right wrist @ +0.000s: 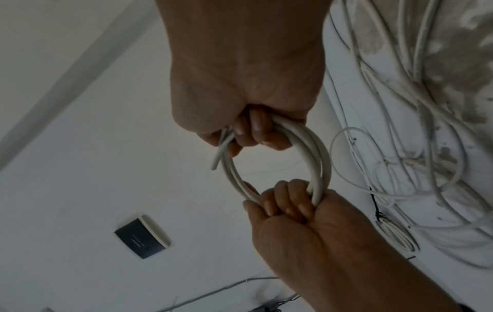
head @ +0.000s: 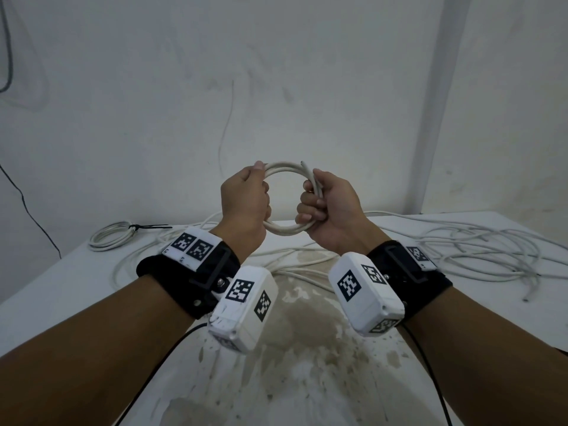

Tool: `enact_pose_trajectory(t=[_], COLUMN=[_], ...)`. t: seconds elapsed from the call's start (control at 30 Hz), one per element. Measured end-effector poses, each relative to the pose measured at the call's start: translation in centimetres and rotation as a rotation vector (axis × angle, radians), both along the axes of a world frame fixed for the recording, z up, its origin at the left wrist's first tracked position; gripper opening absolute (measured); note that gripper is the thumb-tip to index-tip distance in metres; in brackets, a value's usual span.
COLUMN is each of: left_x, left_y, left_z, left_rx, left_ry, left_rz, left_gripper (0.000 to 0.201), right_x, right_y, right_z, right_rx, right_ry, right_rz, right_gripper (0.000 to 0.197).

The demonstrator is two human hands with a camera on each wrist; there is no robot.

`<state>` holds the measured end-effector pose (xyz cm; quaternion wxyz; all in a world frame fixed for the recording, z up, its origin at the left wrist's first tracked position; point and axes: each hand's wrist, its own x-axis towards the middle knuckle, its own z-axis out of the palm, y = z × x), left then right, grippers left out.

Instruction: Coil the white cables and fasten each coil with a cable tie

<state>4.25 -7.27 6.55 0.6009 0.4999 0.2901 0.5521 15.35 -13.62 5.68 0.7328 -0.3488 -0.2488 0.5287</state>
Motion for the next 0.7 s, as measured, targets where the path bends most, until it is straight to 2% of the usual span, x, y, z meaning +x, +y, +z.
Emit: enact_pose_trajectory(t=[0.2, 0.3, 0.37, 0.47, 0.6, 0.7], left_x=[-0.03, 0.07, 0.18, 0.2, -0.09, -0.3], left_y=[0.04, 0.15, 0.18, 0.2, 0.56, 0.74], left_z=[-0.09, -0.28, -0.46, -0.57, -0.16, -0.02], left_rx=[0.001, 0.044, 0.079, 0.113, 0.159, 0.195], left_ry=[-0.024, -0.013, 0.007, 0.055, 0.182, 0.216], left_rz=[0.077, 0.116, 0.139, 0.147, 0.114, 0.093], left_gripper=[0.03, 0.031, 0.03, 0.029, 0.029, 0.031], right_x=[-0.15, -0.21, -0.39, -0.52, -0.46, -0.51], right_y=[0.03, 0.1, 0.27, 0.46, 0.25, 0.05], right_z=[0.06, 0.25, 0.3, 0.25, 0.24, 0.29], right_rx=[0.079, 0.058, 0.017, 0.001, 0.01, 0.015], right_ry=[0.066, 0.034, -0.029, -0.078, -0.08, -0.067], right_rz=[0.058, 0.049, -0.021, -0.102, -0.102, -0.09], right_gripper=[0.029, 0.033, 0.041, 0.043, 0.036, 0.033])
